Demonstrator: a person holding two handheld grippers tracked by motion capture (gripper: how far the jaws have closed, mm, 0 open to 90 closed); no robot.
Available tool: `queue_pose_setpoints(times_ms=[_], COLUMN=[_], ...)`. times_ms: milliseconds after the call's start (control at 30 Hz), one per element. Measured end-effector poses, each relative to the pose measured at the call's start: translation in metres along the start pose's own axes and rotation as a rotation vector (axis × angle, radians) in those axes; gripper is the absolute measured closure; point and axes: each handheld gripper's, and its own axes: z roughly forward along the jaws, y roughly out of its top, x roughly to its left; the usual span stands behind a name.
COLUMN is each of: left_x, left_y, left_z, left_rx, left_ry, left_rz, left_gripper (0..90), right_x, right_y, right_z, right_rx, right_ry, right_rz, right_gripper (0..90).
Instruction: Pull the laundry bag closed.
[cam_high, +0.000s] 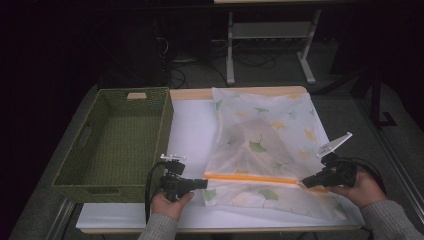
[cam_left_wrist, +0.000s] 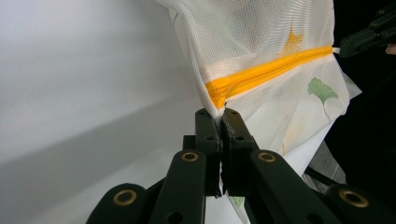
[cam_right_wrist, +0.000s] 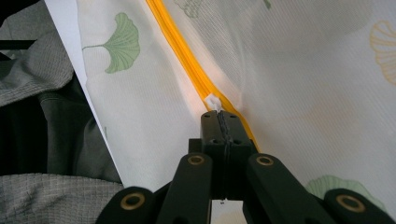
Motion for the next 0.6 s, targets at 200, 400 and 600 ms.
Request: queue_pose_setpoints(times_ms=[200, 400, 600], left_x=[0.0000, 0.0001, -0.0002], left_y=[0.0004, 0.0003, 0.0004], left_z=[-0.0003, 0.0000, -0.0001], left_rx=[0.002, 0.004, 0.002], left_ry=[0.002, 0.004, 0.002], left_rz=[-0.001, 0.000, -0.001], left_gripper=[87.1, 87.2, 87.1], right_x=[-0.0012, -0.0033, -0.0040], right_y=[-0.0037, -0.0072, -0.0079], right_z=[-0.0027, -0.0059, -0.0076], right_rx=[0.002, -0.008, -0.008], right_ry=[-0.007, -0.007, -0.008], right_rz=[0.005, 0.010, 0.010], right_gripper=[89.7, 89.7, 89.7])
